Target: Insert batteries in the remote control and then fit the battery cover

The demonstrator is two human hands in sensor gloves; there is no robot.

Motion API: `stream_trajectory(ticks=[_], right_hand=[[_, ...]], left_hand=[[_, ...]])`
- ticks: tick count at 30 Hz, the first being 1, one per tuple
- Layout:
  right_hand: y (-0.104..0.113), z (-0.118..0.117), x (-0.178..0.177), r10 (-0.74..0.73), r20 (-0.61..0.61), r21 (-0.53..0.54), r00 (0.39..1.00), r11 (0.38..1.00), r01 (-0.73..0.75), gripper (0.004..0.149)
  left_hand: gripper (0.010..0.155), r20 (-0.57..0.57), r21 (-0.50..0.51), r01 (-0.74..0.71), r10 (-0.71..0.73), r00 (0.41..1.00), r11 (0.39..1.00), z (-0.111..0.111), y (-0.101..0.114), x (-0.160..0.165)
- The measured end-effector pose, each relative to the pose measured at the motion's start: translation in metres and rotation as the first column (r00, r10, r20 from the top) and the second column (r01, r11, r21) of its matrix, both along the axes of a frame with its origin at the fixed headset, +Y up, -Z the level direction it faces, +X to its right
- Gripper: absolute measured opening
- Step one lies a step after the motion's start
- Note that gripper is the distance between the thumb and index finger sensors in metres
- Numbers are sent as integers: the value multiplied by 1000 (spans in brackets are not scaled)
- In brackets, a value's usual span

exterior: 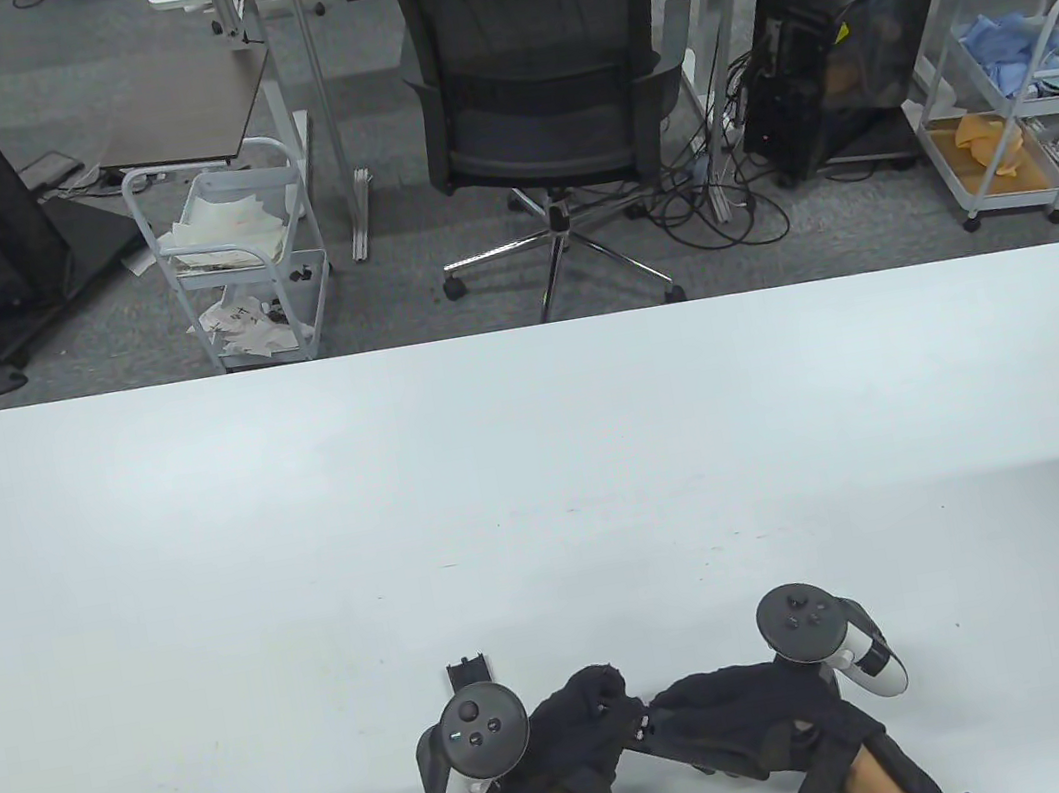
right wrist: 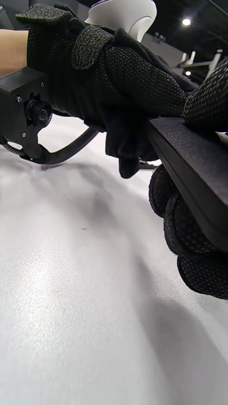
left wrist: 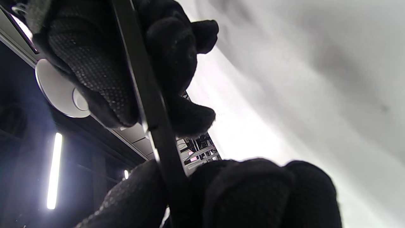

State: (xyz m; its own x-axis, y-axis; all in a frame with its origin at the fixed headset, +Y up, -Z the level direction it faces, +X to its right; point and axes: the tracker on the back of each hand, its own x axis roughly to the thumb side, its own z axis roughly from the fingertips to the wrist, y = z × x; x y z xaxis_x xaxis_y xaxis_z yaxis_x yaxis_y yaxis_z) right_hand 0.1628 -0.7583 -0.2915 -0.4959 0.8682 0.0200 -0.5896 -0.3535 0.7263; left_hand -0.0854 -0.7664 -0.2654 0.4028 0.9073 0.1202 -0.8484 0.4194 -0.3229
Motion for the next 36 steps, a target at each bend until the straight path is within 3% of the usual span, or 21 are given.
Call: stream_trajectory(ticks=[13, 17, 24, 29, 36], right_hand=[[1, 0, 1, -15, 3, 14, 1000, 1000, 15, 54], [2, -1, 3, -30, 8, 18, 1000, 999, 30, 54], [3, -2, 11, -59, 48, 30, 997, 998, 57, 54], [3, -3, 12, -52, 51, 39, 997, 998, 50, 54], [3, -3, 13, -49, 56, 39, 997, 998, 47, 55]], left_hand=[[48, 13, 19, 11, -11, 1000, 1000, 1, 6, -9], [48, 10, 71, 7, -8, 1000, 997, 0, 12, -15], [48, -110, 79, 16, -7, 994, 997, -5, 19, -54], [49, -190, 66, 141, -126, 974, 988, -6, 24, -75], [55, -285, 45, 356, -330, 900, 933, -7, 27, -81]])
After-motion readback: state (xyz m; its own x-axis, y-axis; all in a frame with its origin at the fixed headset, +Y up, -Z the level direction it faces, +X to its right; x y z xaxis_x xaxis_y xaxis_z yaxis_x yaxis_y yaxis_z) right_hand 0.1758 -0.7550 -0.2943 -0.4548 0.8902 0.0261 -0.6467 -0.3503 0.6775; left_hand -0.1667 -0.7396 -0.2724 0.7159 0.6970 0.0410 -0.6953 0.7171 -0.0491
